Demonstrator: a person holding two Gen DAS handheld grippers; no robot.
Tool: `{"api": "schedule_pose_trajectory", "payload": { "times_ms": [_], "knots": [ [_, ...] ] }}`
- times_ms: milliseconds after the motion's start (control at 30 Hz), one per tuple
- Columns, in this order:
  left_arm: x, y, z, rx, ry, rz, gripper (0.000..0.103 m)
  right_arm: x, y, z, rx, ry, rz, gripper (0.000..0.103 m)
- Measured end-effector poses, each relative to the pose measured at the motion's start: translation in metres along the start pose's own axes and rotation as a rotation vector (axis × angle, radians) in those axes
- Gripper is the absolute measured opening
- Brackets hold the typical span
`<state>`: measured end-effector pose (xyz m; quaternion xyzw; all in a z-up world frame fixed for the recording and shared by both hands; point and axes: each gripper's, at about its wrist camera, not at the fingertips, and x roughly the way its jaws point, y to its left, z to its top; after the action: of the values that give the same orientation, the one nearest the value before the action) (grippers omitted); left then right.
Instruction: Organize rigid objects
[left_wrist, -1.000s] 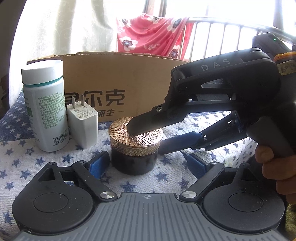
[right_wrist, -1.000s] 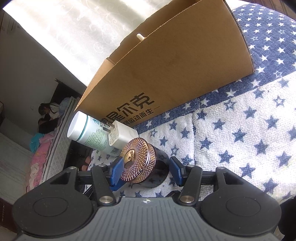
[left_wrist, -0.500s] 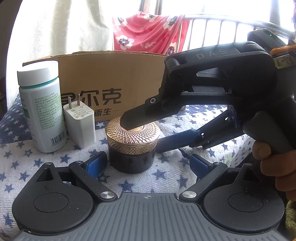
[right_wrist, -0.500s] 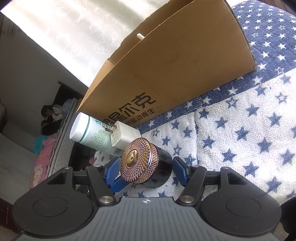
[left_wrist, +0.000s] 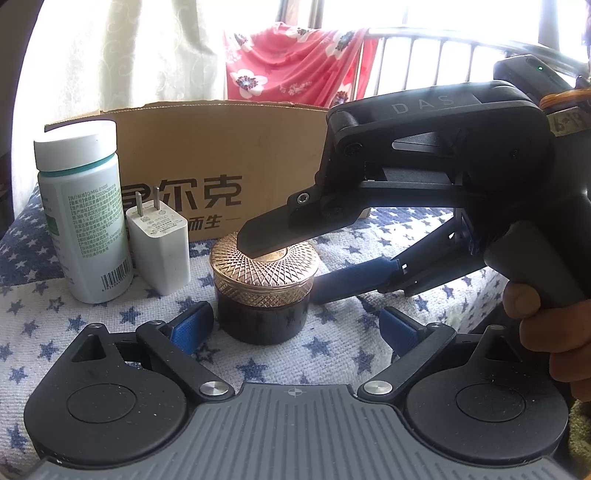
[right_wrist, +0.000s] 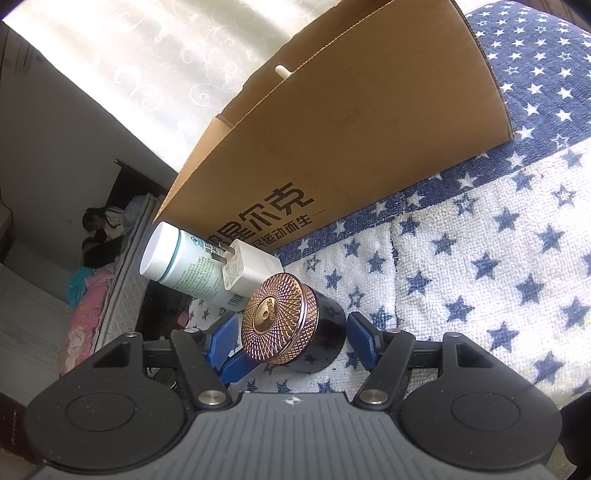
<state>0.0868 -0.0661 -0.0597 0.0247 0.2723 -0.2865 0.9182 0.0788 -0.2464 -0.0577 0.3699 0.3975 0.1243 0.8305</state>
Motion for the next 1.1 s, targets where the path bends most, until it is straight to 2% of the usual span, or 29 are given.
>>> {"api": "schedule_pose_trajectory", "payload": {
  "times_ms": [633,867,1000,1100],
  "knots": [
    [0.0,0.0,0.0,0.001,-0.001,0.001,0.097,0.001,0.001,-0.001,-0.003,0.001,-0.001,0.068],
    [-0.005,0.001,0.001,0.004,-0.039,0.015,0.096,-0.002,0.001,-0.002,0.002,-0.015,-0.002,0.068],
    [-0.006,0.001,0.002,-0.003,-0.067,0.034,0.09,-0.007,0.0,-0.003,-0.004,-0.037,-0.014,0.068],
    [-0.005,0.001,0.003,-0.012,-0.077,0.038,0.079,-0.009,0.0,-0.003,-0.018,-0.049,-0.019,0.067]
  ]
}}
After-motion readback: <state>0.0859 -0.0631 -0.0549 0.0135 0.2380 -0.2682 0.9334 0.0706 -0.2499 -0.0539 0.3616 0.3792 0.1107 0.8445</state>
